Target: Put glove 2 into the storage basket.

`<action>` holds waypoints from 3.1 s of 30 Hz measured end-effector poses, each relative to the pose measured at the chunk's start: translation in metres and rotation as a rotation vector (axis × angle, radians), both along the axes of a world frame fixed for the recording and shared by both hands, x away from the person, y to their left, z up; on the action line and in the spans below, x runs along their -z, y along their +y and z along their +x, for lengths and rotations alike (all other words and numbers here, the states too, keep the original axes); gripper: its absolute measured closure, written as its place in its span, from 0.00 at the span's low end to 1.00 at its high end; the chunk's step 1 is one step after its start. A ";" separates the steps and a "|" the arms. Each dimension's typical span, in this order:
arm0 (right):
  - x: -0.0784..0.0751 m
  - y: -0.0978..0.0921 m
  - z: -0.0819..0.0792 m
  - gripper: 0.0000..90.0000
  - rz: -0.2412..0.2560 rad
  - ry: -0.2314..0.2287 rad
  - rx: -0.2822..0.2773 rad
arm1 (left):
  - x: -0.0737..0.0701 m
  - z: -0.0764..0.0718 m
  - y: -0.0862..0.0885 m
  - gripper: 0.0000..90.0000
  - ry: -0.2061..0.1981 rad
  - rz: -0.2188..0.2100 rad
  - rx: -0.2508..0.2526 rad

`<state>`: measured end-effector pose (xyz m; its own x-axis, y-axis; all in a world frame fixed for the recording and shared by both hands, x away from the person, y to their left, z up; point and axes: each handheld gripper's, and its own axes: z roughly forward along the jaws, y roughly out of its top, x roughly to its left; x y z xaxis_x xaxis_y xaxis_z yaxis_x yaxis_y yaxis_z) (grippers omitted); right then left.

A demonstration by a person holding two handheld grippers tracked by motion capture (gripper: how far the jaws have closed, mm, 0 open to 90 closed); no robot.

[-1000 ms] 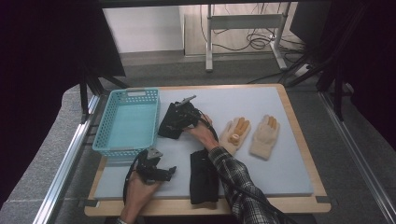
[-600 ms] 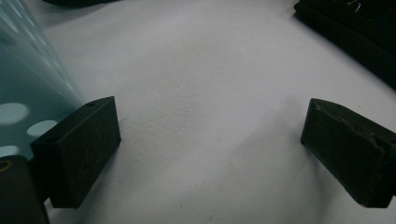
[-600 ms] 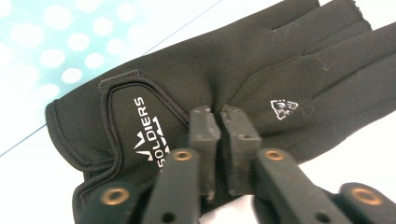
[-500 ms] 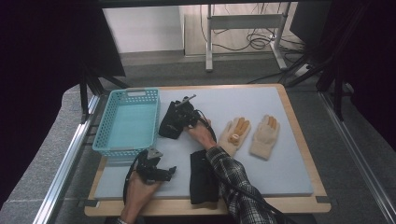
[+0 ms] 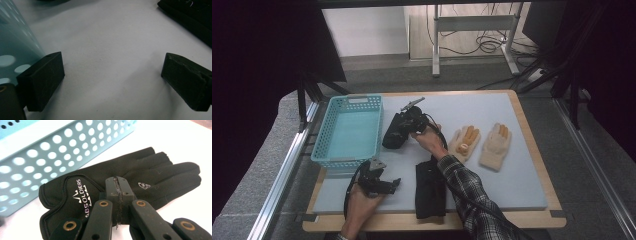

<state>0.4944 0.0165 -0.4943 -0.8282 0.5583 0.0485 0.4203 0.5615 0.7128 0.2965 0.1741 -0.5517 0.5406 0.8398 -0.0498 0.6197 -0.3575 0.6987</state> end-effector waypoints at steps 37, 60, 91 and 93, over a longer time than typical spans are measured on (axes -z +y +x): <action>0.025 0.010 -0.002 0.94 -0.118 -0.010 0.061 | 0.000 0.000 0.000 0.05 0.002 -0.001 0.000; -0.049 -0.052 -0.058 0.93 -0.002 -0.011 0.000 | 0.000 0.000 0.000 0.05 0.000 0.000 0.001; 0.008 -0.108 -0.194 0.81 -0.035 0.023 0.024 | 0.000 0.000 0.000 0.05 -0.002 -0.006 -0.005; 0.009 -0.109 -0.194 0.71 -0.030 0.015 0.019 | 0.000 0.000 0.000 0.05 -0.002 -0.006 -0.005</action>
<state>0.2999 -0.0929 -0.5037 -0.8170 0.5750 0.0439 0.4414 0.5747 0.6891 0.2964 0.1737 -0.5520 0.5364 0.8422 -0.0537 0.6200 -0.3502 0.7021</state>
